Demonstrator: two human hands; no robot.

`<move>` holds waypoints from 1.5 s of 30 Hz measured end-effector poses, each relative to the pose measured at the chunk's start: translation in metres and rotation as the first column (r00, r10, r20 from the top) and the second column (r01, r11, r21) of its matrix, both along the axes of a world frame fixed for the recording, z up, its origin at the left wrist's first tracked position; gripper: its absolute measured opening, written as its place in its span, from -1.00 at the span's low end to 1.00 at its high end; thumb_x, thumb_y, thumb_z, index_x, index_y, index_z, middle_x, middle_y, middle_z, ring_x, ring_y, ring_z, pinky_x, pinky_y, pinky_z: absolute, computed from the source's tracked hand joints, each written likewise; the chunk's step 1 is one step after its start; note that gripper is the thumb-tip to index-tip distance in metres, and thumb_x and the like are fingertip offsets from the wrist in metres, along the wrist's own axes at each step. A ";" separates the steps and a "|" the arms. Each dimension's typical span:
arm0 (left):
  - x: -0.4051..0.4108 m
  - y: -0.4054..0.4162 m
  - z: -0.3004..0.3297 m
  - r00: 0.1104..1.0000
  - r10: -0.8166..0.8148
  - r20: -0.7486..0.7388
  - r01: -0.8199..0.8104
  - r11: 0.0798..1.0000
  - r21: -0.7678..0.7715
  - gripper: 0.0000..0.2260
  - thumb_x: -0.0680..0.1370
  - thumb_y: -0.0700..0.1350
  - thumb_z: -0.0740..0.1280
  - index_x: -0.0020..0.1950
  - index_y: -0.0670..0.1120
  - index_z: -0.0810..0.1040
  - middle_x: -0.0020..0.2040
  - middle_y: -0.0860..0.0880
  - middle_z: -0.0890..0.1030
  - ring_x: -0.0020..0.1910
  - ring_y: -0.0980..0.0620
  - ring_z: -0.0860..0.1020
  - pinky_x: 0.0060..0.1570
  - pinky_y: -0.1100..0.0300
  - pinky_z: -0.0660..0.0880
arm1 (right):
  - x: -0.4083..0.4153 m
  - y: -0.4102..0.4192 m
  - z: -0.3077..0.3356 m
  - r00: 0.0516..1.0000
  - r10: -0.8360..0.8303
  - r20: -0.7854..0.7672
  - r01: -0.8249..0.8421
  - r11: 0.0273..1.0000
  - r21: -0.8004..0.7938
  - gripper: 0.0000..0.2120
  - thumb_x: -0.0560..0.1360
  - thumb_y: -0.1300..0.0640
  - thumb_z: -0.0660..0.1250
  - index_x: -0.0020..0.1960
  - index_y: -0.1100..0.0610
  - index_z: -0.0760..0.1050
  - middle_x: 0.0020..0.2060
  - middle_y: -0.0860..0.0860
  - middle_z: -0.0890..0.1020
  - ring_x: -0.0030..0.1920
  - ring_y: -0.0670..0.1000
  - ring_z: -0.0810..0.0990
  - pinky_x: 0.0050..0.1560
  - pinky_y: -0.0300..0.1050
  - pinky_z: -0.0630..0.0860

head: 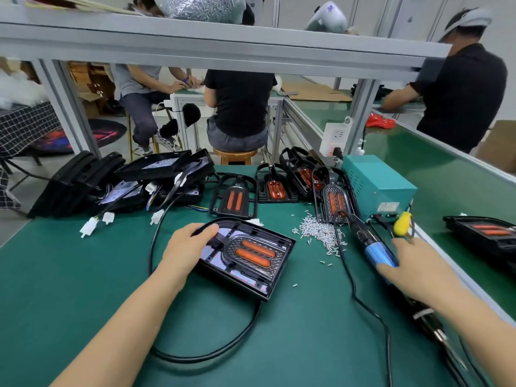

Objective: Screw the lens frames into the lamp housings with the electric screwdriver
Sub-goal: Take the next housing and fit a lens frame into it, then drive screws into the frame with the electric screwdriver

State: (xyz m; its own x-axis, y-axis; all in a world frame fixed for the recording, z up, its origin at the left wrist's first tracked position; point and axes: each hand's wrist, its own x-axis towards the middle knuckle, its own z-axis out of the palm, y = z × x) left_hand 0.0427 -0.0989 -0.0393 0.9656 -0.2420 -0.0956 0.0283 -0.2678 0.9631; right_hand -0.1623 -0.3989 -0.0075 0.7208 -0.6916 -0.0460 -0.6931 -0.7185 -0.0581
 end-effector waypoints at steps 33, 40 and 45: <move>-0.123 -0.104 0.030 0.412 -0.874 0.258 -0.149 0.214 0.965 -0.79 0.46 -0.26 0.27 0.07 -0.20 0.57 0.06 -0.21 0.52 0.26 -0.22 0.22 0.40 -0.23 -0.10 | -0.017 -0.001 0.083 0.496 -0.641 0.586 -0.662 0.158 0.733 -0.82 0.26 0.30 0.27 -0.16 0.14 0.41 -0.41 -0.02 0.49 -0.42 -0.07 0.50 -0.37 -0.21 0.58; -0.121 -0.082 0.039 0.490 -0.573 0.656 0.067 0.776 0.627 -0.92 0.45 -0.12 0.33 -0.18 0.00 0.62 -0.20 0.08 0.63 -0.07 0.04 0.51 0.13 0.18 0.25 | -0.013 0.014 0.090 0.371 -0.697 0.613 -0.768 0.140 0.624 -0.60 0.31 0.17 0.32 0.14 0.22 0.54 -0.37 -0.04 0.52 -0.39 -0.10 0.50 -0.27 -0.27 0.55; -0.087 -0.047 0.057 0.928 -0.317 0.195 0.353 0.915 -0.193 -0.91 0.37 -0.29 0.47 -0.29 -0.13 0.67 -0.29 -0.03 0.67 -0.30 0.11 0.58 -0.22 0.35 0.49 | -0.002 0.031 0.093 0.291 -0.683 0.670 -0.847 0.143 0.513 -0.69 0.30 0.22 0.28 0.00 0.02 0.61 -0.39 -0.05 0.50 -0.41 -0.11 0.48 -0.28 -0.28 0.53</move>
State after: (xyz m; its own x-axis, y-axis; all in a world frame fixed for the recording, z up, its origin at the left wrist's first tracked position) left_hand -0.0441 -0.1459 0.0180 0.8219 -0.5515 0.1427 -0.1808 -0.0151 0.9834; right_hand -0.1642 -0.3677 0.0857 0.8156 -0.5579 0.1533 0.4325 0.4119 -0.8020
